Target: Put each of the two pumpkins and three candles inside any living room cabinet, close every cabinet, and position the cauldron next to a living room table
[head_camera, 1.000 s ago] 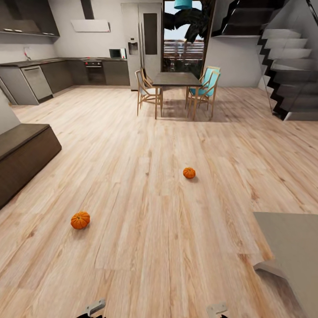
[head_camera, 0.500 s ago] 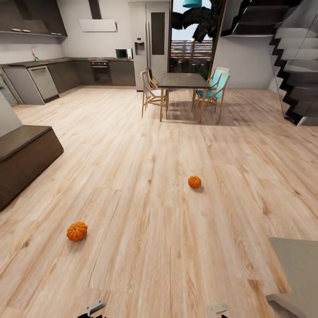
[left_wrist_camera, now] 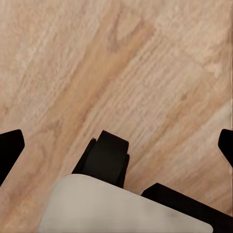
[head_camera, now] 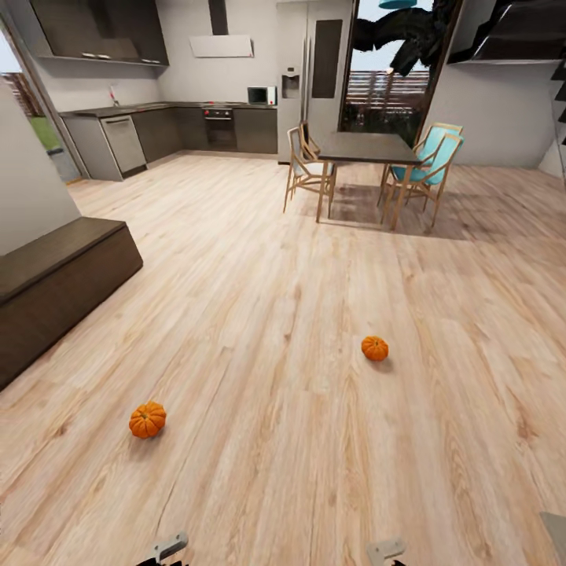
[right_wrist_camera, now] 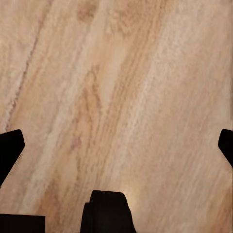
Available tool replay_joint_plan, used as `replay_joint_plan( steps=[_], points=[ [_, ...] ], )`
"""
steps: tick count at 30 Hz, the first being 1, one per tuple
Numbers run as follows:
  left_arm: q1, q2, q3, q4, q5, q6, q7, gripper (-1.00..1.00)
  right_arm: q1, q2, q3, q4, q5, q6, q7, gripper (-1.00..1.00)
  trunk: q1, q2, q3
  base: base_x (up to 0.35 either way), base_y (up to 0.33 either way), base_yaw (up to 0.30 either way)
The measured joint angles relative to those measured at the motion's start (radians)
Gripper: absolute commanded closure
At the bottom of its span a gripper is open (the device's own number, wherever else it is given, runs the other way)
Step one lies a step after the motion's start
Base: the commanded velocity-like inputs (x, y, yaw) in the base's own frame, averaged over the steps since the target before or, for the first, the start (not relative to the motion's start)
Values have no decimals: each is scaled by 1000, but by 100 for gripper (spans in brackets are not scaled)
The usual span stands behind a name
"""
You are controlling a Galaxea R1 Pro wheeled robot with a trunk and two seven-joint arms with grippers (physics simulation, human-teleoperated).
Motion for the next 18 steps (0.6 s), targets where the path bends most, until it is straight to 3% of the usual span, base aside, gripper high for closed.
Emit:
replay_joint_plan(
  steps=[18],
  points=[
    [0, -1, 0, 0, 0, 0, 0, -100, 0, 0, 0, 0, 0, 0, 0, -100, 0, 0, 0, 329, -131, 281]
  ],
)
